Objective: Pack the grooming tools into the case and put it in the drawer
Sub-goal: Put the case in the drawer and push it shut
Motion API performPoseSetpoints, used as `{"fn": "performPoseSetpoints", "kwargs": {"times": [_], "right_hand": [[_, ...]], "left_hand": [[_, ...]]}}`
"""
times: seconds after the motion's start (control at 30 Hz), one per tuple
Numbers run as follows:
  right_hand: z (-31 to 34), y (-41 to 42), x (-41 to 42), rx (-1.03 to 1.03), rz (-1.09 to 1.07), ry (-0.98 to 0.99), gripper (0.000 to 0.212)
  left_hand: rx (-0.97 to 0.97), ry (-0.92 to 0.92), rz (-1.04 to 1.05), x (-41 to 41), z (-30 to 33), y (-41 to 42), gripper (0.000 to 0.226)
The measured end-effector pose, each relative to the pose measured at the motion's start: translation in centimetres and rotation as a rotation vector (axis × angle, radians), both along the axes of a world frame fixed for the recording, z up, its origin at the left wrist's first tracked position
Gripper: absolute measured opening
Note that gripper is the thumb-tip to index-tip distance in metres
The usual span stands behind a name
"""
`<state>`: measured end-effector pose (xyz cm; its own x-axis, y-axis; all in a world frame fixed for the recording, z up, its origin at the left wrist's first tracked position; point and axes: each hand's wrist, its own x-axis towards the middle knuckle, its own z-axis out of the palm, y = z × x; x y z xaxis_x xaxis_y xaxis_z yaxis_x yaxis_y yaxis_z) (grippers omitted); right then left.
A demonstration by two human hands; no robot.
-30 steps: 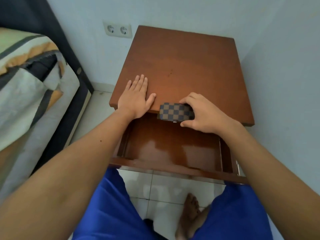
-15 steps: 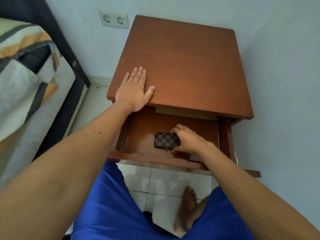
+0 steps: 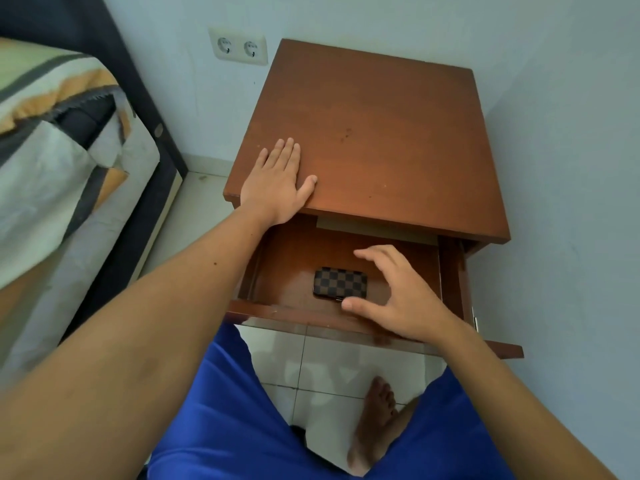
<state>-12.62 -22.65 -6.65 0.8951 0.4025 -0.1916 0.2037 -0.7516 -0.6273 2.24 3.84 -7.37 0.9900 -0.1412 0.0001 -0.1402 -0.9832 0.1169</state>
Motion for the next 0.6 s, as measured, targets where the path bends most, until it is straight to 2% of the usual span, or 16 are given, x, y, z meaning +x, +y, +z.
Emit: {"fn": "performPoseSetpoints", "kwargs": {"times": [0.07,0.17,0.37,0.6], "right_hand": [[0.3,0.3,-2.3,-0.033,0.037,-0.034,0.11],[-0.9,0.6,-3.4,-0.149,0.076,-0.157,0.122],[-1.2,1.0,-1.3,-0.181,0.019,-0.302,0.129],[-1.1,1.5,2.7,-0.378,-0.054,-0.491,0.13]], "left_hand": [[-0.003,0.004,0.001,-0.1,0.0,0.0,0.081],[-0.003,0.005,0.0,-0.1,0.0,0.0,0.081],[0.001,0.012,0.008,-0.1,0.0,0.0,0.081],[-0.001,0.028,-0.001,0.0,0.1,0.0,0.081]]}}
